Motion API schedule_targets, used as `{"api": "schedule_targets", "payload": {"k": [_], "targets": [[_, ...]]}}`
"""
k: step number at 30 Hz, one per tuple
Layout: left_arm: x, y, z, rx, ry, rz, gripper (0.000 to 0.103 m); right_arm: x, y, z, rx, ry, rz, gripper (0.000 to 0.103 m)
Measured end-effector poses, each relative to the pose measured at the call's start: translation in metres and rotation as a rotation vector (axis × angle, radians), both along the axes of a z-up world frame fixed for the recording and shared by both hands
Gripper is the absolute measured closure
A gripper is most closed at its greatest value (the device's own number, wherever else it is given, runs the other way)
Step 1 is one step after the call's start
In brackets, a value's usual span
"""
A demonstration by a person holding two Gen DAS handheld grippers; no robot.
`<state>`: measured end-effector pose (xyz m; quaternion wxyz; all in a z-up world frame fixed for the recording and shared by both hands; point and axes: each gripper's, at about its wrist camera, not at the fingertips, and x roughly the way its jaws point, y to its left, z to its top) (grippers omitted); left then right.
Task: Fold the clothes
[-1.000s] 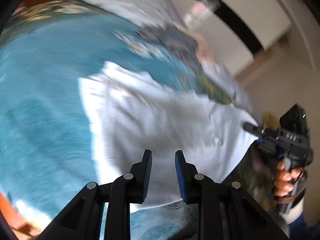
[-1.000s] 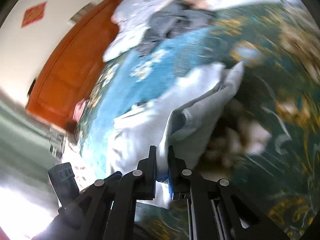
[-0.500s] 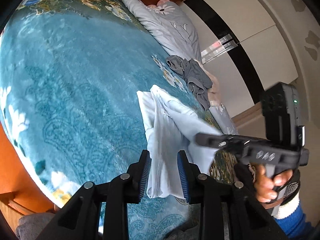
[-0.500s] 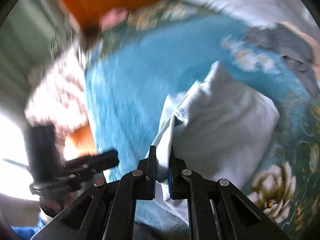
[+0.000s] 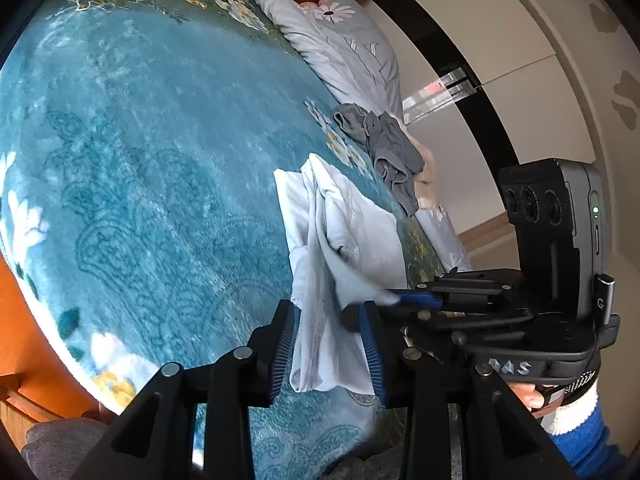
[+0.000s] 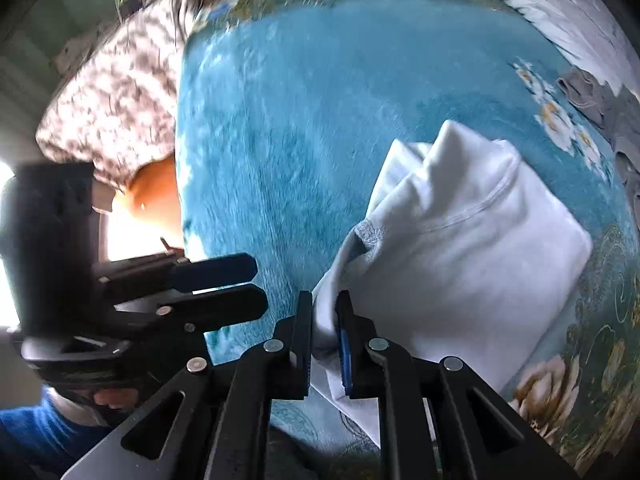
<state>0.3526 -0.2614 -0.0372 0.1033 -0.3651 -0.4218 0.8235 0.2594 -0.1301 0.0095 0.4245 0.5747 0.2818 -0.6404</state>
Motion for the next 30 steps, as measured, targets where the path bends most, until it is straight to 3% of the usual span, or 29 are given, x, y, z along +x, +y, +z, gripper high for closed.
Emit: {"api": "schedule_targets", "payload": {"k": [5, 8, 13, 16, 18, 19, 20, 24, 25, 28, 30], "targets": [[0.0, 0.0, 0.001, 0.008, -0.004, 0.006, 0.057, -0.005, 0.01, 0.009, -0.046, -0.048, -0.007, 0.076], [-0.003, 0.003, 0.001, 0.007, -0.006, 0.002, 0.057, -0.017, 0.037, 0.028, -0.129, -0.056, -0.07, 0.058], [-0.015, 0.018, 0.001, -0.027, -0.024, -0.024, 0.057, -0.049, 0.115, 0.035, -0.252, -0.073, -0.308, 0.057], [-0.025, 0.028, 0.002, -0.057, -0.041, -0.043, 0.061, -0.059, 0.165, 0.02, -0.266, -0.095, -0.454, 0.057], [-0.029, 0.036, 0.0, -0.098, -0.062, -0.043, 0.089, -0.061, 0.193, 0.006, -0.26, -0.121, -0.529, 0.057], [-0.031, 0.039, -0.001, -0.118, -0.072, -0.041, 0.095, -0.061, 0.206, -0.001, -0.256, -0.136, -0.561, 0.057], [-0.03, 0.039, -0.001, -0.105, -0.07, -0.037, 0.096, -0.061, 0.218, -0.007, -0.255, -0.152, -0.591, 0.057], [-0.015, 0.028, -0.003, 0.122, -0.002, -0.043, 0.097, -0.053, 0.237, -0.02, -0.304, -0.205, -0.622, 0.057], [-0.011, 0.025, -0.005, 0.144, 0.0, -0.044, 0.097, -0.052, 0.239, -0.022, -0.324, -0.219, -0.623, 0.057], [-0.007, 0.022, -0.024, 0.037, -0.115, -0.011, 0.097, -0.051, 0.241, -0.027, -0.372, -0.252, -0.613, 0.053], [-0.006, 0.024, -0.041, 0.074, -0.158, -0.016, 0.097, -0.049, 0.239, -0.032, -0.393, -0.272, -0.603, 0.045]]}}
